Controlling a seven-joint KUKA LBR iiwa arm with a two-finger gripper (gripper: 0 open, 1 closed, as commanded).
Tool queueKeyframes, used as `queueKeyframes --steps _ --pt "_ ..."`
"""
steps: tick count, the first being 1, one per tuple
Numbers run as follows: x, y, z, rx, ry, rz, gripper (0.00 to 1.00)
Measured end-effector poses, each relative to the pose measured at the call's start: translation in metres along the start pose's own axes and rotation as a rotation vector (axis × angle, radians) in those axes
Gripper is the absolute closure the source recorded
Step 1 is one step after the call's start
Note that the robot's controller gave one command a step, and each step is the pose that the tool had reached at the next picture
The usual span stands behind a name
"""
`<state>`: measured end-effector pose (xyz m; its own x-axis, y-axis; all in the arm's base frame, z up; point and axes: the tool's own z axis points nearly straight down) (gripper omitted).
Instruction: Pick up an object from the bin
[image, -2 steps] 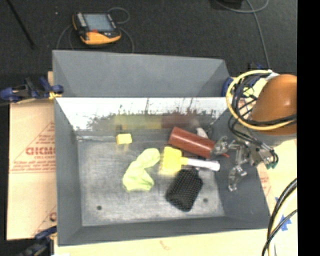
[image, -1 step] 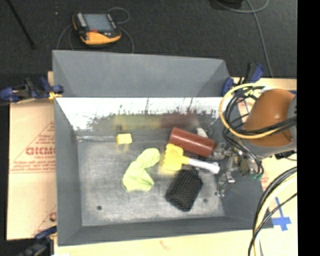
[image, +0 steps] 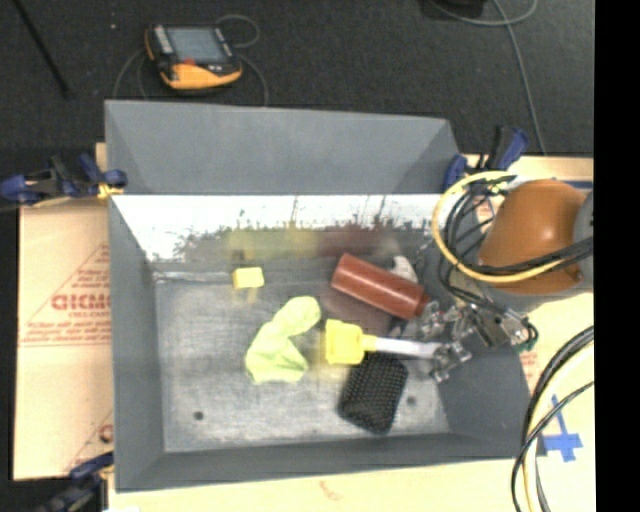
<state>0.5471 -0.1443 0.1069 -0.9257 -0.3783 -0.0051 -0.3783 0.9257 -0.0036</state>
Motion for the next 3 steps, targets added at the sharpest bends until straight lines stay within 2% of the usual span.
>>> queueKeyframes --steps 1,2,3 --pt "-0.004 -0.002 -0.021 -0.001 0.000 -0.264 1.00" --pt "-0.004 -0.002 -0.021 -0.001 0.000 -0.263 1.00" --pt "-0.006 -0.009 -0.072 -0.006 0.006 -0.252 1.00"
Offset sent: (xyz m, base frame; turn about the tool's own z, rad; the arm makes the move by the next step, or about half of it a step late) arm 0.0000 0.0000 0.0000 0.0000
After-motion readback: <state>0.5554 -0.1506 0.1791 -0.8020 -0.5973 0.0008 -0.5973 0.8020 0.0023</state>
